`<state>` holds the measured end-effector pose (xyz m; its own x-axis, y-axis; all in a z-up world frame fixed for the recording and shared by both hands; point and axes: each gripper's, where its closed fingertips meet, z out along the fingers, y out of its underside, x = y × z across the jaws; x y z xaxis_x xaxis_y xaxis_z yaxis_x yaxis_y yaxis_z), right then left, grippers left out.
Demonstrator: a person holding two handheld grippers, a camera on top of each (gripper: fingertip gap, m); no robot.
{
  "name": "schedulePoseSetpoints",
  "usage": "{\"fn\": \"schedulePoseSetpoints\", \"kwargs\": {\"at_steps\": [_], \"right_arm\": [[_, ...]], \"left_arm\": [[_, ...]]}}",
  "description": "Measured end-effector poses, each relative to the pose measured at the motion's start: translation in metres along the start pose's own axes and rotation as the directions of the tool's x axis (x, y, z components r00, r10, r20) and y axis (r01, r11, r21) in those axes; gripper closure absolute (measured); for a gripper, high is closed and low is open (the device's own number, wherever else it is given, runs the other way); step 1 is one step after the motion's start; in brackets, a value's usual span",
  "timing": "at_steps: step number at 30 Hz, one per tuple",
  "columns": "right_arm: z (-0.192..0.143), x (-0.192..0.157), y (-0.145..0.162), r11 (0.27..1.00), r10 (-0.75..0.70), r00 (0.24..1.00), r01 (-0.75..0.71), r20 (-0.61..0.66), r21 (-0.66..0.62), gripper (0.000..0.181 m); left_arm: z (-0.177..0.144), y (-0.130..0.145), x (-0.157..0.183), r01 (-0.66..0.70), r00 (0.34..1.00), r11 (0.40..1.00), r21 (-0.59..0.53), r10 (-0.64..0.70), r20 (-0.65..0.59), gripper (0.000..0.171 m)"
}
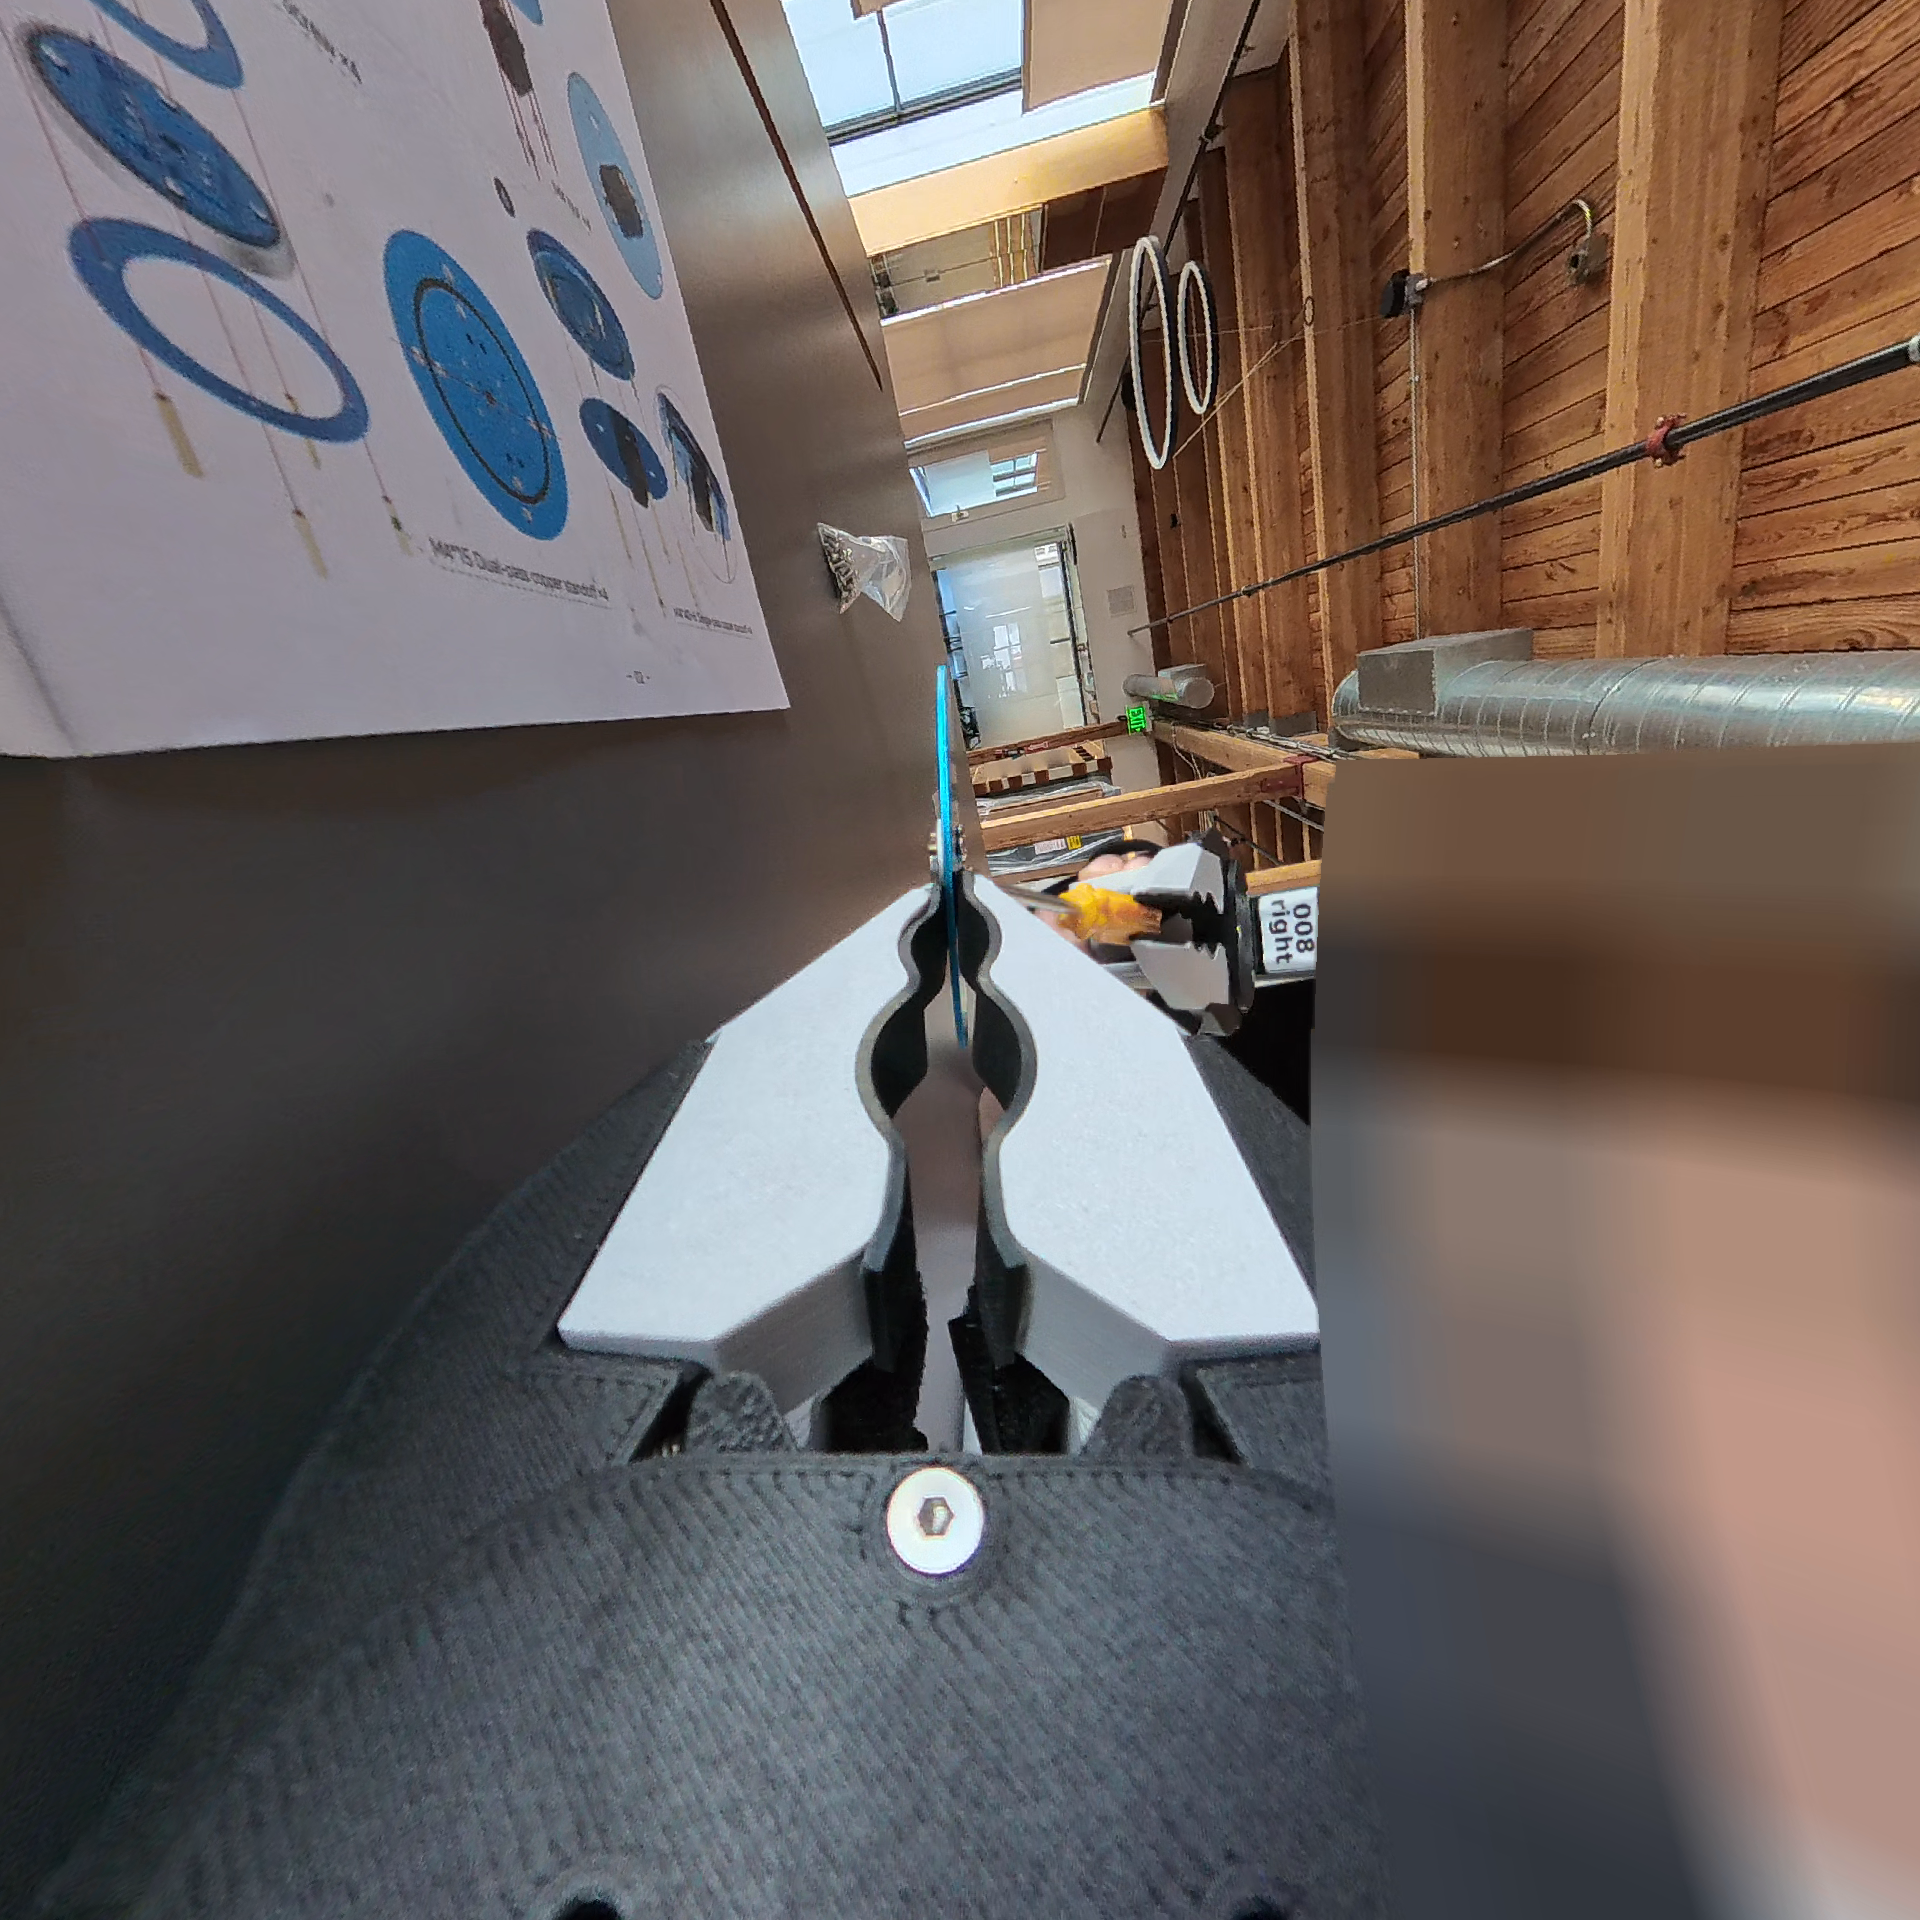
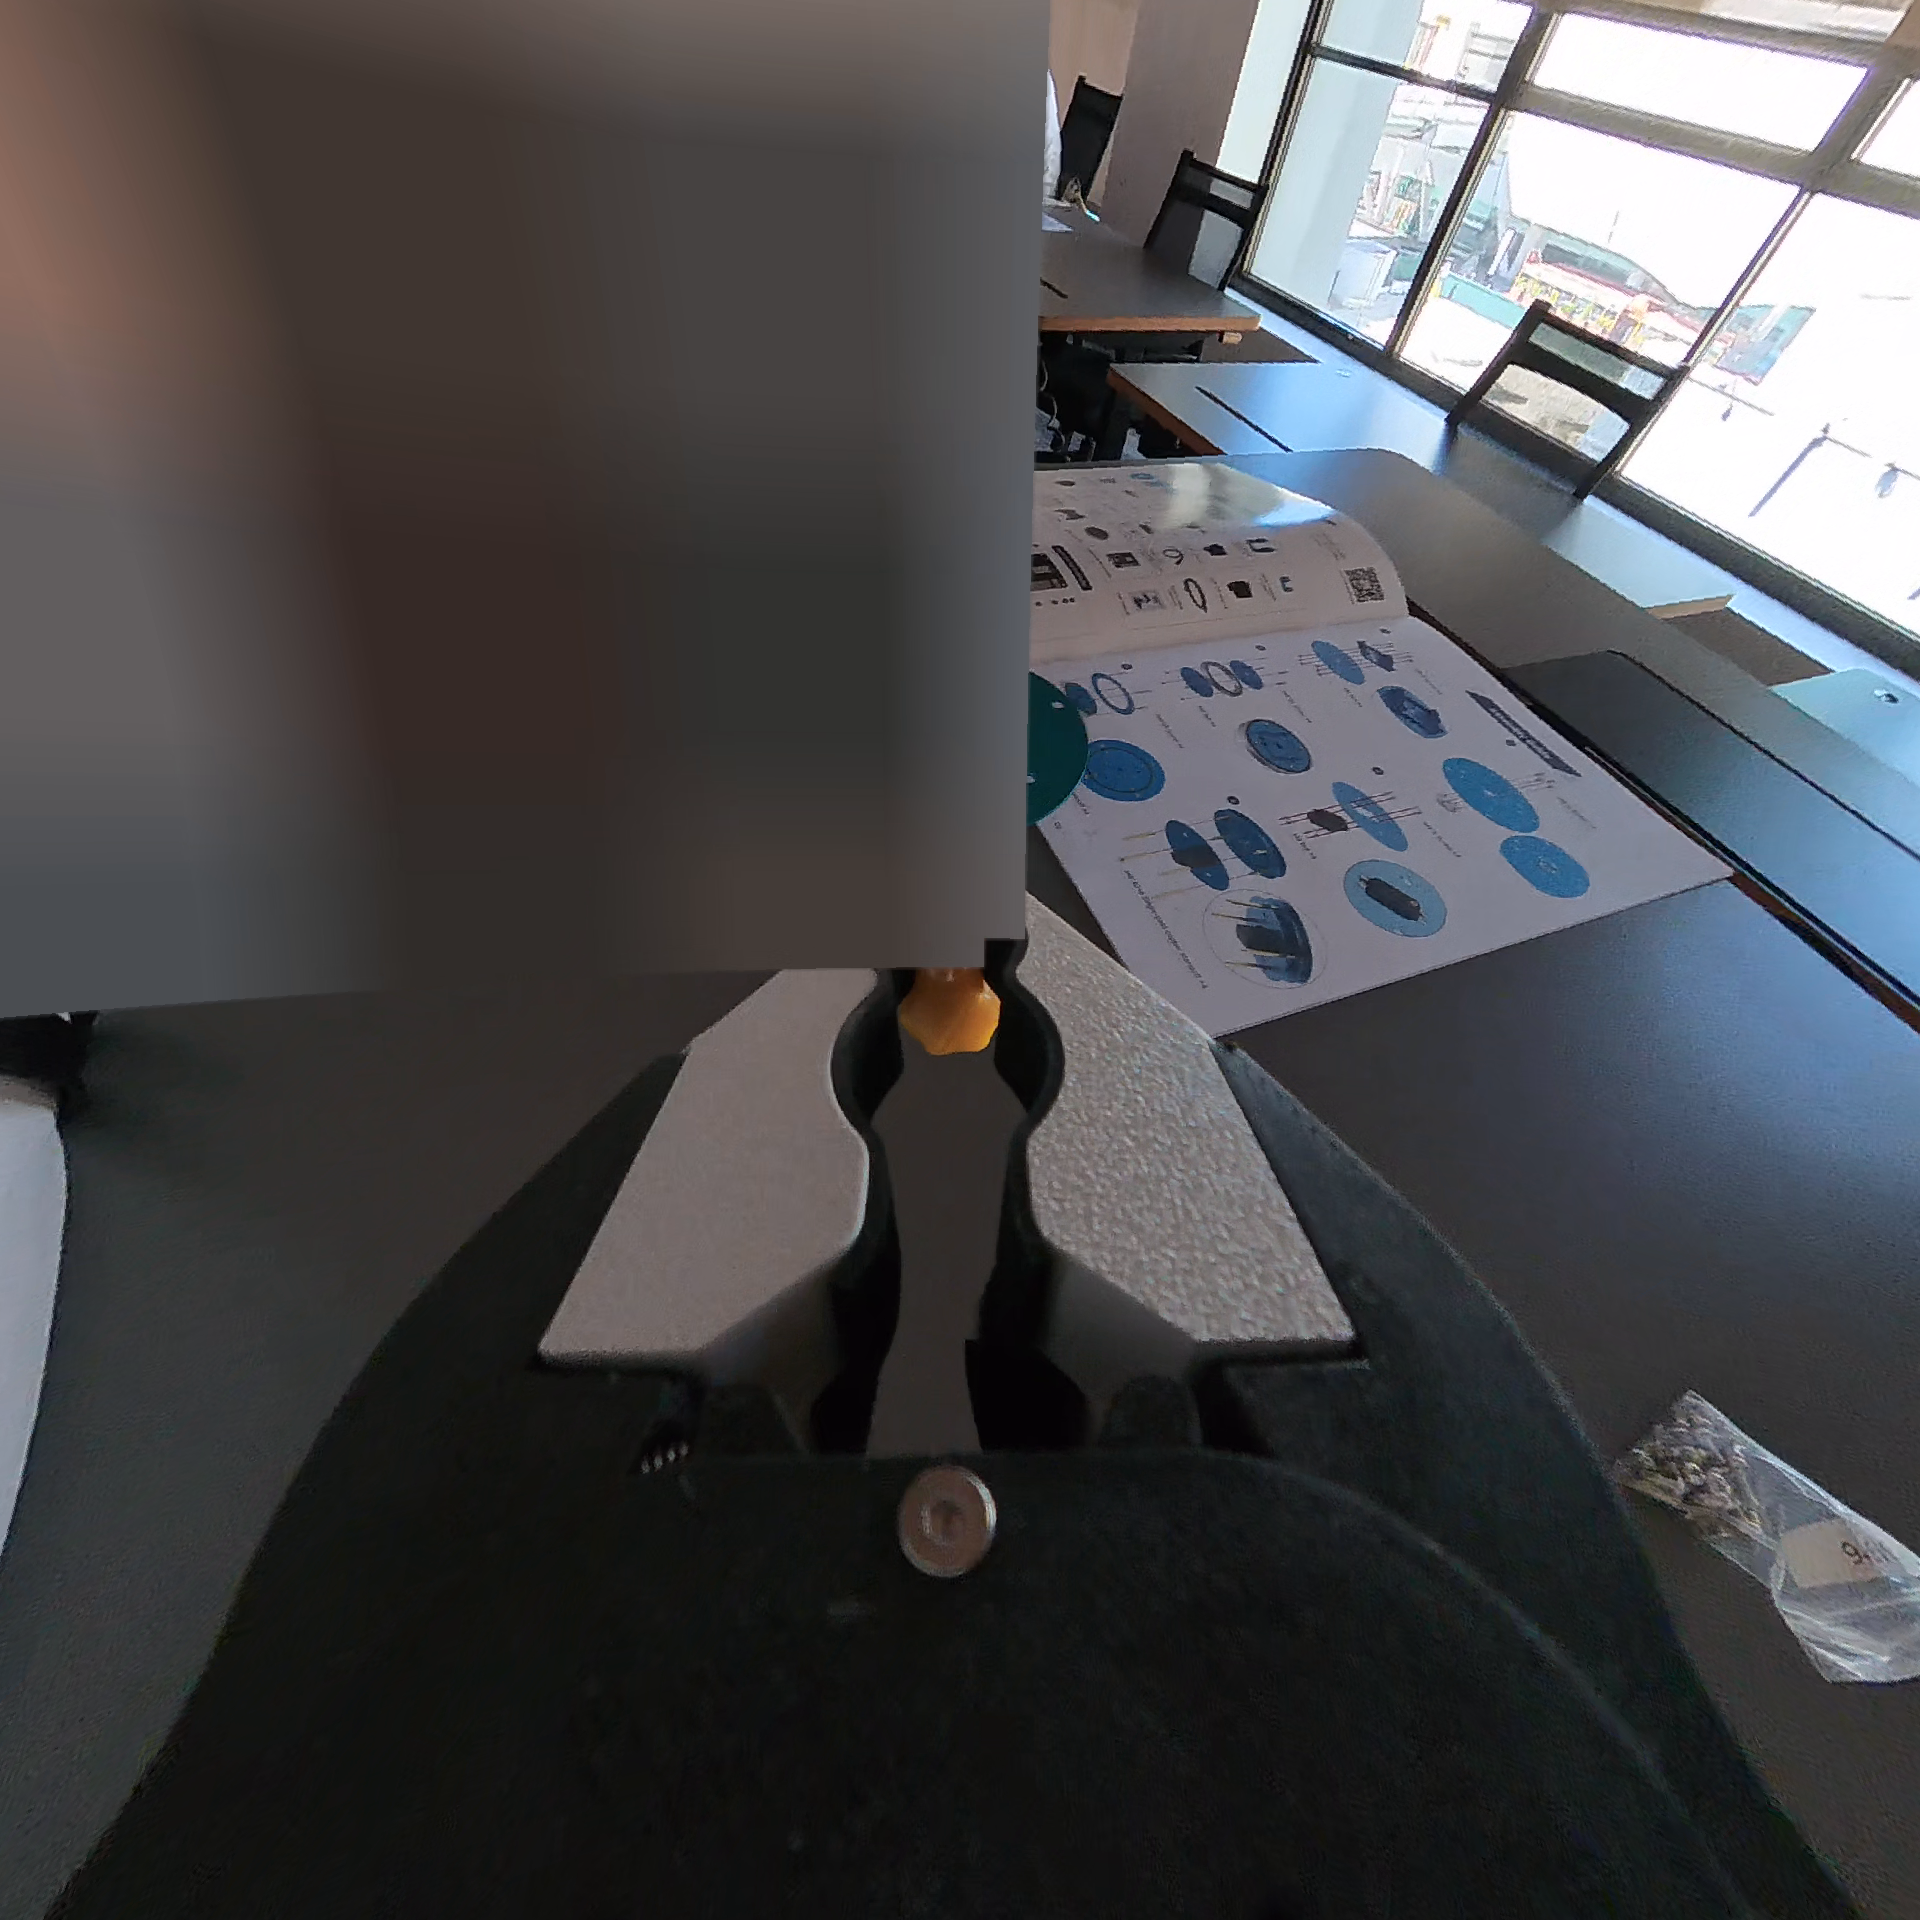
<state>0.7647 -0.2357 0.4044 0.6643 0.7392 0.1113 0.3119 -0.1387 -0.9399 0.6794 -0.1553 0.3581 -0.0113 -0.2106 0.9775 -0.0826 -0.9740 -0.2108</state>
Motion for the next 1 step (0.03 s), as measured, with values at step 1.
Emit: {"fn": "schedulePoseSetpoints", "kwargs": {"at_steps": [1], "right_arm": [[0.0001,0.0015,0.0001,1.000,0.005,1.000,-0.005,-0.003,0.000,0.171]], "left_arm": [[0.0002,0.0003,-0.0001,-0.006,1.000,1.000,-0.002,0.006,0.003,0.171]]}}
